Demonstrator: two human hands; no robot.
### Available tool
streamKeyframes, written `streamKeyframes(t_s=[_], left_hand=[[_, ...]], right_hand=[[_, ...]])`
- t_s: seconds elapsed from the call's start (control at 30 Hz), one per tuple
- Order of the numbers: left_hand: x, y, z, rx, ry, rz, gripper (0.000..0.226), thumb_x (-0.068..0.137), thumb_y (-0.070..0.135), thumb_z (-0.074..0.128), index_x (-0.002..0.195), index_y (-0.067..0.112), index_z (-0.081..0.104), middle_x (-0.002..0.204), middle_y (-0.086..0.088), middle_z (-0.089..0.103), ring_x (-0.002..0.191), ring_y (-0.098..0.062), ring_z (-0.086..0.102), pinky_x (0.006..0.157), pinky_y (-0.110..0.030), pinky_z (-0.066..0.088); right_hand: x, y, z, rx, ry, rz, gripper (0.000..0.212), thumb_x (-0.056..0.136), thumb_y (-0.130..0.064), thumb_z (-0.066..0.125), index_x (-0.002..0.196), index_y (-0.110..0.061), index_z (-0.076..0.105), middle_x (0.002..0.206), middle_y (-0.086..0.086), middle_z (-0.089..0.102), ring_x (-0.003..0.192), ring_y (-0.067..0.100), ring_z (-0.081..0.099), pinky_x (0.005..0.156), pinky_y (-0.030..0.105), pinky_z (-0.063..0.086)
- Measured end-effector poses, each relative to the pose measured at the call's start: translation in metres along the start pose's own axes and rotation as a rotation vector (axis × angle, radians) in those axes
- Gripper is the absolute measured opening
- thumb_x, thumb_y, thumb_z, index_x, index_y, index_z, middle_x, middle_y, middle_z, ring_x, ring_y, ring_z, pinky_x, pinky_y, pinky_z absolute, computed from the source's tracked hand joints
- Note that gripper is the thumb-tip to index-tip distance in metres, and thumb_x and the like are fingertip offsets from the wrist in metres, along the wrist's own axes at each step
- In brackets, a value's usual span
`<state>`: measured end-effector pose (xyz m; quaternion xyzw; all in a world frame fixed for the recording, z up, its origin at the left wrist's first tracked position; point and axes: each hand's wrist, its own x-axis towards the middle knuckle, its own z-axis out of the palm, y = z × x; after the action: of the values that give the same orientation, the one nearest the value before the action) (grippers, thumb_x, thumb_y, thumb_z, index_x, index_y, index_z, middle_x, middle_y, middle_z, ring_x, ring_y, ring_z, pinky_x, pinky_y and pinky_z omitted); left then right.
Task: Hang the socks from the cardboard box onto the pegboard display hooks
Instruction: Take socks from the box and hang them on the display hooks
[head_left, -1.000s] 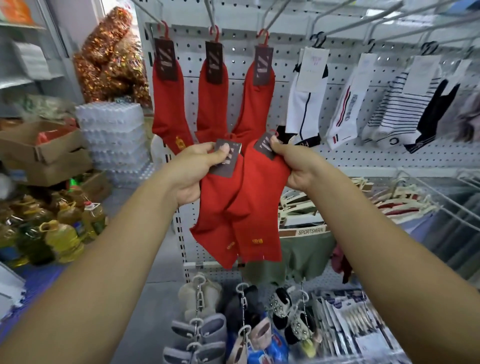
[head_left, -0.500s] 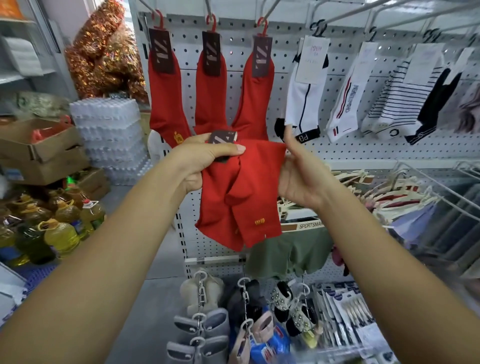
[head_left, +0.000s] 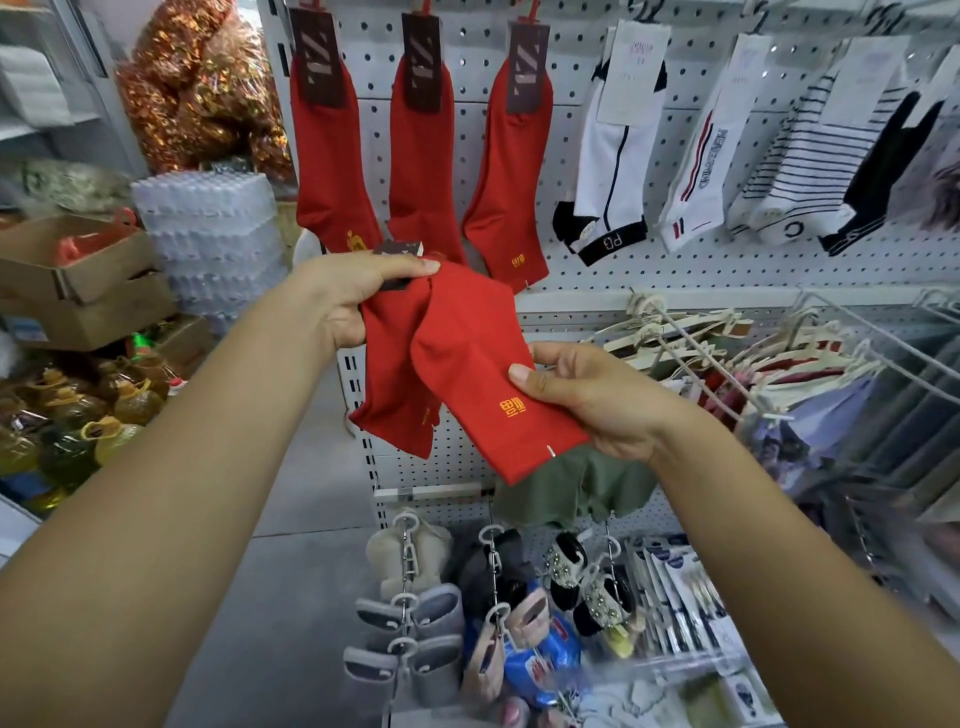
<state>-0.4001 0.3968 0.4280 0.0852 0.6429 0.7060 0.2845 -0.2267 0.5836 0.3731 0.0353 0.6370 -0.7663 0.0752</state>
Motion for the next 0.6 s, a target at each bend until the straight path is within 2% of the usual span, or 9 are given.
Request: streamKeyframes(t_s=[0.1,0.23,0.3,0.37,0.43,0.5,0.6], left_hand=[[-0.004,0.0,0.001,-0.035,-0.021,0.017,0.007,0.083,0.007,0.077,0.089,0.009,0.077,0.084,-0.009,0.079,0.072,-0.017,0.077,0.06,-0.034,0.062],[-0.016,0.002,0.004,-0.045,-0.055,0.072,0.022,0.06,0.01,0.085,0.081,0.015,0.081,0.09,-0.01,0.08,0.078,-0.019,0.078,0.062,-0.035,0.062],[-0.023,-0.004,0.005,-0.02,-0.06,0.123,0.036,0.052,0.012,0.088,0.087,0.018,0.08,0.094,-0.011,0.079,0.085,-0.021,0.077,0.071,-0.037,0.062],[-0.031,-0.012,0.01,0.036,-0.059,0.181,0.05,0.048,0.015,0.09,0.097,0.018,0.079,0.101,-0.011,0.078,0.094,-0.024,0.075,0.087,-0.04,0.06],[-0.037,-0.021,0.016,0.119,-0.069,0.215,0.057,0.048,0.017,0.09,0.104,0.016,0.077,0.105,-0.011,0.077,0.099,-0.024,0.071,0.097,-0.042,0.056],[-0.04,-0.031,0.021,0.161,-0.095,0.194,0.057,0.057,0.012,0.089,0.111,0.013,0.074,0.11,-0.014,0.076,0.101,-0.026,0.071,0.101,-0.043,0.055],[-0.04,-0.05,0.025,0.176,-0.142,0.129,0.048,0.067,0.002,0.086,0.112,0.011,0.072,0.11,-0.012,0.077,0.104,-0.028,0.071,0.101,-0.043,0.055]], right_hand=[[-0.003,0.003,0.001,0.0,-0.009,-0.013,0.037,0.095,-0.017,0.061,0.13,-0.005,0.06,0.112,0.021,0.072,0.088,0.021,0.075,0.08,0.038,0.063],[-0.005,0.017,0.0,-0.091,-0.023,-0.035,0.046,0.091,-0.029,0.068,0.132,-0.008,0.06,0.122,0.019,0.071,0.109,0.028,0.071,0.092,0.042,0.059],[-0.003,0.026,-0.002,-0.08,-0.021,-0.052,0.052,0.089,-0.041,0.071,0.13,-0.01,0.061,0.125,0.017,0.069,0.119,0.032,0.066,0.102,0.048,0.052],[0.002,0.026,0.0,0.0,-0.015,-0.093,0.053,0.084,-0.054,0.073,0.12,-0.016,0.07,0.119,0.01,0.072,0.112,0.027,0.068,0.101,0.046,0.052],[0.008,0.019,0.002,0.13,0.023,-0.111,0.055,0.08,-0.063,0.071,0.114,-0.02,0.075,0.115,0.007,0.071,0.106,0.022,0.066,0.1,0.042,0.051],[0.014,0.012,0.0,0.269,0.096,-0.077,0.064,0.084,-0.064,0.063,0.122,-0.013,0.07,0.119,0.012,0.068,0.112,0.027,0.063,0.101,0.042,0.049],[0.024,0.005,-0.005,0.34,0.163,-0.005,0.061,0.096,-0.055,0.051,0.134,-0.009,0.063,0.128,0.014,0.068,0.121,0.029,0.064,0.102,0.043,0.052]])
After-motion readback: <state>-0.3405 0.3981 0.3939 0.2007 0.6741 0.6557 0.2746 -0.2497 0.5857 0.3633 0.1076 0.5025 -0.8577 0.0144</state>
